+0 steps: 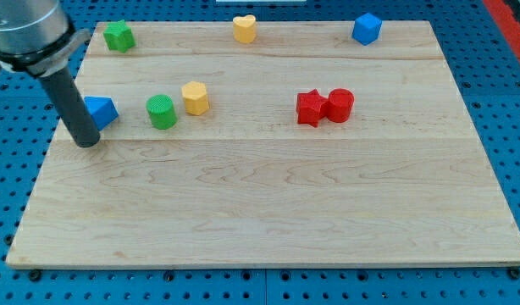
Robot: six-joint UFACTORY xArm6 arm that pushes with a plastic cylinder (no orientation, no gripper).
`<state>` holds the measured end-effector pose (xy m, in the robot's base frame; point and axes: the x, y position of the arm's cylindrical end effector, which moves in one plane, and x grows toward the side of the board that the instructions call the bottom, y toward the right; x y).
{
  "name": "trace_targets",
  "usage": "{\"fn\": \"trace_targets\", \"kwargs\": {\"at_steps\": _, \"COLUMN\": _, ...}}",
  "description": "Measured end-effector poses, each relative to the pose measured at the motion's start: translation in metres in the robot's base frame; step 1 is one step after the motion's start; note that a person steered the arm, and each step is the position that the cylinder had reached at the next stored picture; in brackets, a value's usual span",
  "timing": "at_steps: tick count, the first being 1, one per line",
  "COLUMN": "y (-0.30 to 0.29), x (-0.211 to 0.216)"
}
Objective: Slide the arm vertically above the green circle
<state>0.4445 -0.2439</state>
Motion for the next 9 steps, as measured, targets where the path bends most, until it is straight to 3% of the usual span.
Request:
{"fn": "trace_targets", "kwargs": {"at_steps": 1, "y": -0.023, "x": -0.025}}
{"fn": "trace_targets", "kwargs": {"at_steps": 4, "y": -0.003, "x": -0.051}}
{"fn": "trace_targets", "kwargs": {"at_steps": 6, "y": 0.006, "x": -0.116}}
{"fn": "trace_targets", "kwargs": {"at_steps": 8, "y": 0.096, "x": -0.117}}
{"fn": "trace_targets", "kwargs": {"at_steps": 9, "y": 0.098, "x": -0.117}}
